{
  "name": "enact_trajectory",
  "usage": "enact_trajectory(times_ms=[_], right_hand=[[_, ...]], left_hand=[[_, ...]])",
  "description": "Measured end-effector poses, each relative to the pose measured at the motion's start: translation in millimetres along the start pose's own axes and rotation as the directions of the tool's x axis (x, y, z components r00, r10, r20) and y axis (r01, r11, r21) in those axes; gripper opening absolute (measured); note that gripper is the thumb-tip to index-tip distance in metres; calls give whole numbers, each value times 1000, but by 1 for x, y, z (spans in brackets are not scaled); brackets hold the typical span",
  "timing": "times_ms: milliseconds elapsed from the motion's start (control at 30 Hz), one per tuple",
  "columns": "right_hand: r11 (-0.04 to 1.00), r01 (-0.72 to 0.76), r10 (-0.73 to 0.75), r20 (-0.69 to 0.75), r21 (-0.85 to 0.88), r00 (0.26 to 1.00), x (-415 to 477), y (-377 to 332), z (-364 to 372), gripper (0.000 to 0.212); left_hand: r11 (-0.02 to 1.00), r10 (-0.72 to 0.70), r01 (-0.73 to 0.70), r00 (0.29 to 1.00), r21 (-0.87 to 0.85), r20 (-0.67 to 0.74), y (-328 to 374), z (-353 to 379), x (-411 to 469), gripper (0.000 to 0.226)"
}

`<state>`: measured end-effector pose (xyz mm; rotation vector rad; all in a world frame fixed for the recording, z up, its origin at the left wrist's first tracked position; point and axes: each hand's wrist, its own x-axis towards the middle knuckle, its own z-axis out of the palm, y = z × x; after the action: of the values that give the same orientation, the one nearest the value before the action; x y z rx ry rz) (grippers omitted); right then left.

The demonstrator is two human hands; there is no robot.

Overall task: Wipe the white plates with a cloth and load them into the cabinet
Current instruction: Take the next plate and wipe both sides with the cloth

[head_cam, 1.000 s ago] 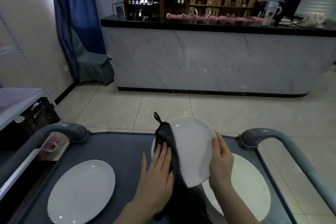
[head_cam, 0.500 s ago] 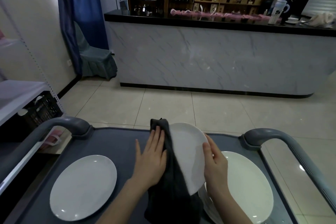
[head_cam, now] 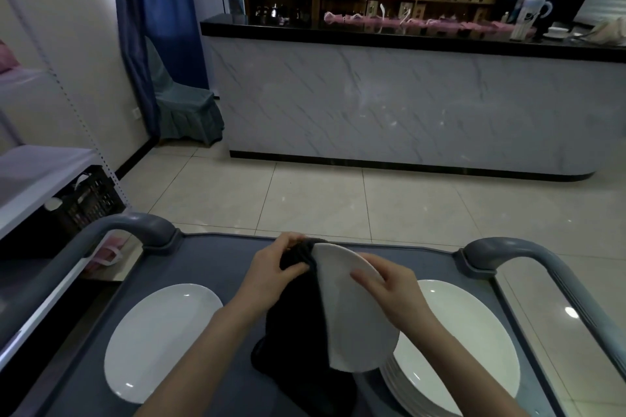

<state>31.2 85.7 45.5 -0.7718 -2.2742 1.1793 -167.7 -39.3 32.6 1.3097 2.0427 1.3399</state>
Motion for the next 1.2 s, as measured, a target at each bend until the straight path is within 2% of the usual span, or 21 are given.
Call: enact_trajectory(times_ms=[133, 233, 367, 467, 567, 667, 733, 867, 967, 1100, 1200], right_hand=[[988, 104, -96, 73, -118, 993, 8, -6, 0, 23], [976, 127, -117, 69, -177, 991, 13, -8, -2, 23], [970, 162, -154, 60, -183, 986, 7, -10, -6, 20], [977, 179, -182, -9, -119, 983, 3, -12, -17, 24], [979, 182, -183, -1, -90, 983, 3, -16, -25, 24], [979, 193, -190, 47, -67, 981, 8, -22, -19, 22], [968, 233, -225, 87, -91, 970, 9, -26, -8, 21], [970, 242, -241, 41, -28, 970, 8, -26, 3, 21], [971, 240, -239, 35, -5, 970, 6, -27, 0, 25], [975, 207, -205, -41, 82, 978, 6, -29, -8, 32], [972, 165, -158, -52, 167, 986, 4, -27, -10, 30]], left_hand=[[991, 74, -90, 985, 98, 153, 15, -1, 8, 28], [984, 80, -107, 979, 139, 187, 21, -3, 10, 19], [979, 87, -107, 989, 172, 123, 10, -3, -3, 16], [986, 9, -17, 999, 166, 49, -8, -11, -17, 15], [990, -18, 11, 999, 143, 47, -11, -19, -24, 19], [991, 71, -78, 995, 112, 70, 10, -19, -19, 25], [981, 151, -165, 979, 97, 134, 25, -16, -13, 22], [968, 208, -228, 963, 105, 172, 38, -16, -5, 17], [974, 189, -203, 972, 98, 142, 30, -19, -7, 14], [996, 52, -53, 999, 75, 11, 5, -28, -15, 9], [997, -24, 21, 999, 74, 32, -4, -28, -21, 24]])
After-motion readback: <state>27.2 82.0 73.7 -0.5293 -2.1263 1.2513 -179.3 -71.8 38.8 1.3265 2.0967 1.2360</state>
